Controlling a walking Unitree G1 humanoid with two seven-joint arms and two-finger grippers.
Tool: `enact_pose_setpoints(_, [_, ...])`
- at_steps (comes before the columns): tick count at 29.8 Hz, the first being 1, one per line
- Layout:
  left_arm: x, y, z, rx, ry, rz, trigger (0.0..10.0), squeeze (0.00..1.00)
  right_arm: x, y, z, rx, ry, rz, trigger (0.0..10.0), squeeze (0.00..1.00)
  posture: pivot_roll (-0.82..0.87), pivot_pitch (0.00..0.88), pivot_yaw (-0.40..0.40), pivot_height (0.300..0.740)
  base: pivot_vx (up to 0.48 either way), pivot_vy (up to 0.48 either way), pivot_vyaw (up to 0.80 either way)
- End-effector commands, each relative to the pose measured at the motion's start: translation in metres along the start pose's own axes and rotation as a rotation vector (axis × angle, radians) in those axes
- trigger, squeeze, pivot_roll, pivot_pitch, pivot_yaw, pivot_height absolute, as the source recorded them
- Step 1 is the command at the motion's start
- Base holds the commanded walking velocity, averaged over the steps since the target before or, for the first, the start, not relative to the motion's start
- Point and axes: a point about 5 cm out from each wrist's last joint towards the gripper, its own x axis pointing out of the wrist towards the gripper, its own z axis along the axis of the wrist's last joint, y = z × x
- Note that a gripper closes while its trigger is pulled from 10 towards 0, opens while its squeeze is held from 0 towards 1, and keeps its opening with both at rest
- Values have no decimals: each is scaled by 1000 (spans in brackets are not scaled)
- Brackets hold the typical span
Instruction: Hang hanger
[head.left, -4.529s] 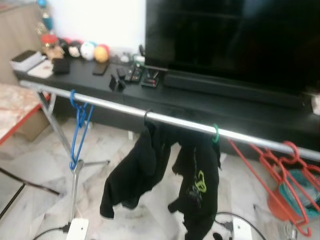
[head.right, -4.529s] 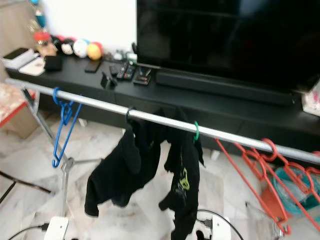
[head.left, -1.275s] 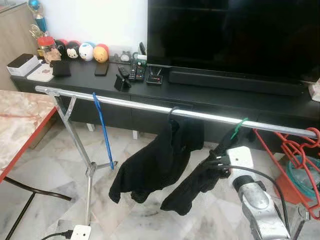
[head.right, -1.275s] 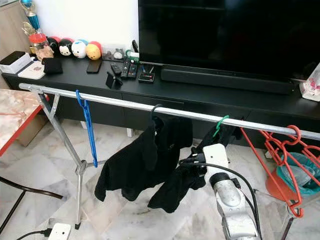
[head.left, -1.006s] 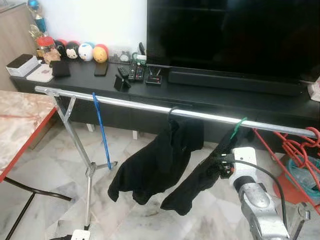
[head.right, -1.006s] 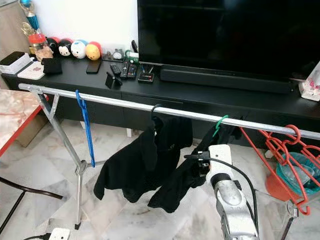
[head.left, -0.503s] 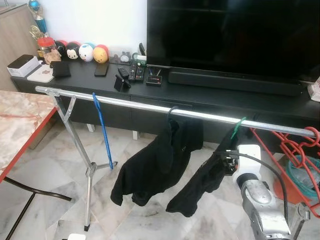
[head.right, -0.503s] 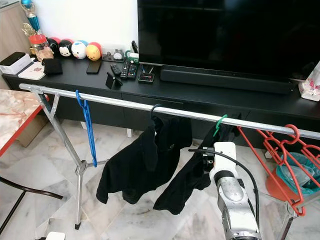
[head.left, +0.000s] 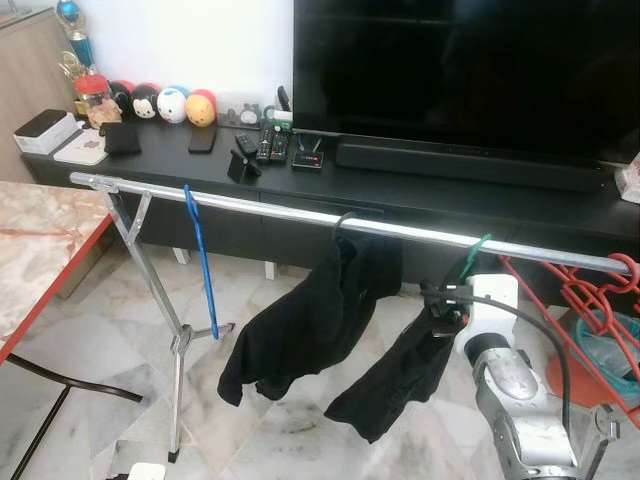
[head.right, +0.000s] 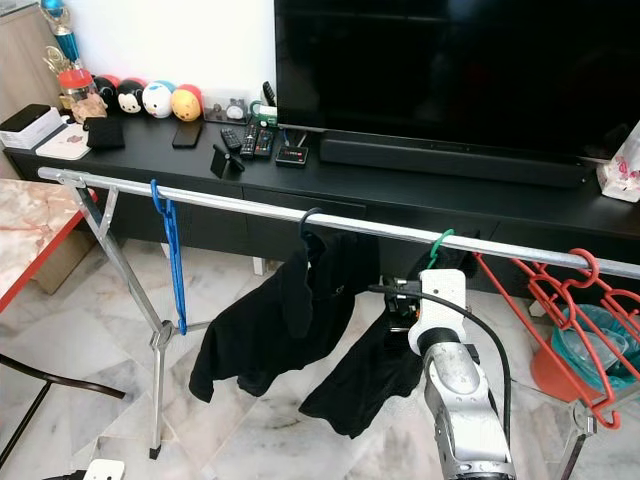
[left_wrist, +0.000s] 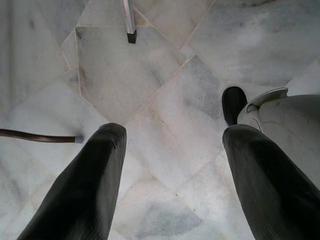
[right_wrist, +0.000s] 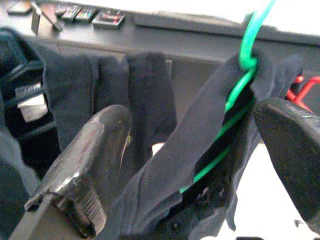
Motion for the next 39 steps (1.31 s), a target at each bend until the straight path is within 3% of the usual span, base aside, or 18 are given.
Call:
enact_pose_setpoints(1, [-1, -4, -8, 23, 30, -16, 10000, 0, -1, 4, 0, -3, 31, 59, 10000, 0, 16, 0, -27, 740, 0, 0, 0])
enact_pose_setpoints(4, [-2, -4, -10, 24, 34, -15, 10000, 0, -2, 10, -3, -19, 62, 135, 10000, 0, 15, 0, -27, 740, 0, 0, 0])
enact_pose_setpoints(13, [-1, -8, -11, 28, 34, -23, 10000, 0, -1, 10, -9, -42, 123, 156, 10000, 0, 17, 0, -29, 740, 0, 0, 0])
enact_pose_setpoints(21, [-2, -15, -14, 28, 46, -41, 10000, 0, 2, -16, -18, -40, 184, -29, 10000, 0, 17, 0, -30, 740, 0, 0, 0])
enact_pose_setpoints(28, [-2, -13, -14, 28, 47, -46, 10000, 0, 1, -29, -18, -52, 186, -133, 10000, 0, 15, 0, -26, 740, 0, 0, 0])
enact_pose_setpoints(37, [-2, -12, -13, 27, 46, -50, 10000, 0, 0, -37, -17, -69, 182, -214, 10000, 0, 17, 0, -27, 740, 0, 0, 0])
enact_pose_setpoints(39, [-2, -12, -13, 26, 44, -49, 10000, 0, 2, -36, -11, -47, 125, -205, 10000, 0, 18, 0, -27, 740, 0, 0, 0])
